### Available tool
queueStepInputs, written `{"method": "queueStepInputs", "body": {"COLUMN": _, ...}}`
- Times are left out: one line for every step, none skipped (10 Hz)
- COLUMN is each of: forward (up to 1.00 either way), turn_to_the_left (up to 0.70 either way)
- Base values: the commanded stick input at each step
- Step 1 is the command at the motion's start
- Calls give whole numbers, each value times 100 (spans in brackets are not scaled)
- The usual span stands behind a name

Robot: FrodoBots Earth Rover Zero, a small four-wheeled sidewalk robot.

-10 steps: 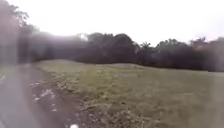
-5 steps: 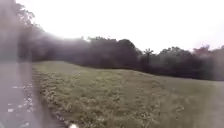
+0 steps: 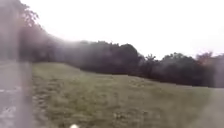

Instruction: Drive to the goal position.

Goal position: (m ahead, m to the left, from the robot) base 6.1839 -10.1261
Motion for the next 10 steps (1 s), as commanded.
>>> {"method": "queueStepInputs", "body": {"forward": 100, "turn_to_the_left": -39}}
{"method": "queueStepInputs", "body": {"forward": 100, "turn_to_the_left": -39}}
{"method": "queueStepInputs", "body": {"forward": 100, "turn_to_the_left": -39}}
{"method": "queueStepInputs", "body": {"forward": 100, "turn_to_the_left": -39}}
{"method": "queueStepInputs", "body": {"forward": 100, "turn_to_the_left": -39}}
{"method": "queueStepInputs", "body": {"forward": 100, "turn_to_the_left": -39}}
{"method": "queueStepInputs", "body": {"forward": 100, "turn_to_the_left": -39}}
{"method": "queueStepInputs", "body": {"forward": 100, "turn_to_the_left": -39}}
{"method": "queueStepInputs", "body": {"forward": 100, "turn_to_the_left": -39}}
{"method": "queueStepInputs", "body": {"forward": 100, "turn_to_the_left": -39}}
